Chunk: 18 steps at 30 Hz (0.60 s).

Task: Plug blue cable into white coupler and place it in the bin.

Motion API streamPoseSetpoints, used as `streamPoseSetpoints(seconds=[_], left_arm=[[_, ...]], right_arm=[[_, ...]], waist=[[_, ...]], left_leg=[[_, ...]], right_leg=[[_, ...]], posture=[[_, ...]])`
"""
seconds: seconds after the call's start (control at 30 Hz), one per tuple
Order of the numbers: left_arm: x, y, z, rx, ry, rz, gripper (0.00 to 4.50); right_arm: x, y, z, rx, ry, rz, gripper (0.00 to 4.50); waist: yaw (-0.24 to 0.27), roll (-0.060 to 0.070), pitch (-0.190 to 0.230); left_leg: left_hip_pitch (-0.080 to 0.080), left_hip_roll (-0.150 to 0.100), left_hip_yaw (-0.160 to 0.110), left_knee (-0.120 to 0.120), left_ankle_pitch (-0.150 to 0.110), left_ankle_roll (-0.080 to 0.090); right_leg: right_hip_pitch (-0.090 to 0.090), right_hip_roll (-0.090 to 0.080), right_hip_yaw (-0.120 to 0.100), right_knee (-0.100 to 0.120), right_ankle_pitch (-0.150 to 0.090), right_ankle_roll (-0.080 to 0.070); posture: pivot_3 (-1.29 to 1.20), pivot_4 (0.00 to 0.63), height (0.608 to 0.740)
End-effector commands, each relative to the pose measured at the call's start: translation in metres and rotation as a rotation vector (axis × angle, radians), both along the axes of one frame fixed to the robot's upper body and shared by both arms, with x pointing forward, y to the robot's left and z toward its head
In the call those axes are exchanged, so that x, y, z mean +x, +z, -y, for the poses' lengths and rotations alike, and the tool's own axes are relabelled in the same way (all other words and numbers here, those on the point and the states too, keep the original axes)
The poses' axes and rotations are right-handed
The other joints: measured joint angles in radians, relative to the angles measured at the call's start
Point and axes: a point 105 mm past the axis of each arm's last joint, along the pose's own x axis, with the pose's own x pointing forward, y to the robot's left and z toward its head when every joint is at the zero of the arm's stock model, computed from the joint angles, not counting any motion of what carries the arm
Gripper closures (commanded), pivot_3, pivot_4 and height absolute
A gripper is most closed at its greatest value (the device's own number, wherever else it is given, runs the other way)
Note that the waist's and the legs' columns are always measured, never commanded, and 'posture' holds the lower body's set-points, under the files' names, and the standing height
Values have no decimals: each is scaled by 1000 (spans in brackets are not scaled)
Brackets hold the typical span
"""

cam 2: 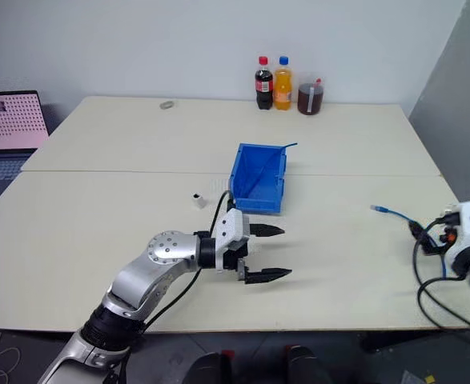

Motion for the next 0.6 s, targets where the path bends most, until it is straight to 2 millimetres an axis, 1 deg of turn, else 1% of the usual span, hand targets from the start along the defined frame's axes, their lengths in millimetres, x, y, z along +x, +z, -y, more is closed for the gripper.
streamPoseSetpoints(seconds=[0.03, 0.17, 0.27, 0.4, 0.5, 0.6], left_arm=[[-3, 8, 8, -13, -40, 44, 0], [-4, 8, 10, -13, -48, 46, 0], [-5, 9, 12, -16, -57, 49, 0], [-7, 10, 14, -19, -66, 54, 0], [-7, 10, 14, -18, -71, 55, 0], [-6, 10, 14, -20, -67, 56, 0]], right_arm=[[11, -8, 16, 25, 54, -110, 107], [20, -16, 24, 6, 76, -172, 107], [27, -27, 24, 24, 103, -231, 107], [29, -38, 27, 51, 106, -279, 107], [31, -40, 25, 85, 122, -293, 509], [30, -40, 23, 121, 151, -303, 1287]], waist=[[1, 1, 0], [2, 1, 0], [3, 2, 1], [3, 2, 1], [3, 2, 1], [3, 2, 1]], left_leg=[[0, 0, 0, 0, 0, 0], [-2, 0, 0, -1, -1, 1], [-2, -1, 1, -1, -1, 1], [-2, -2, 1, -1, -1, 1], [-2, -2, 1, 0, -1, 1], [-1, -2, 1, 1, -1, 1]], right_leg=[[0, 0, 0, -1, 0, 0], [0, 0, 0, -5, 0, 0], [0, -1, 1, -6, 0, -1], [1, -2, 2, -6, 1, 0], [1, -2, 1, -6, 1, 0], [2, -2, 1, -6, 1, 0]], posture=[[0, 150, 740], [0, 150, 740], [0, 150, 740], [0, 150, 740], [0, 150, 740], [0, 150, 740]])
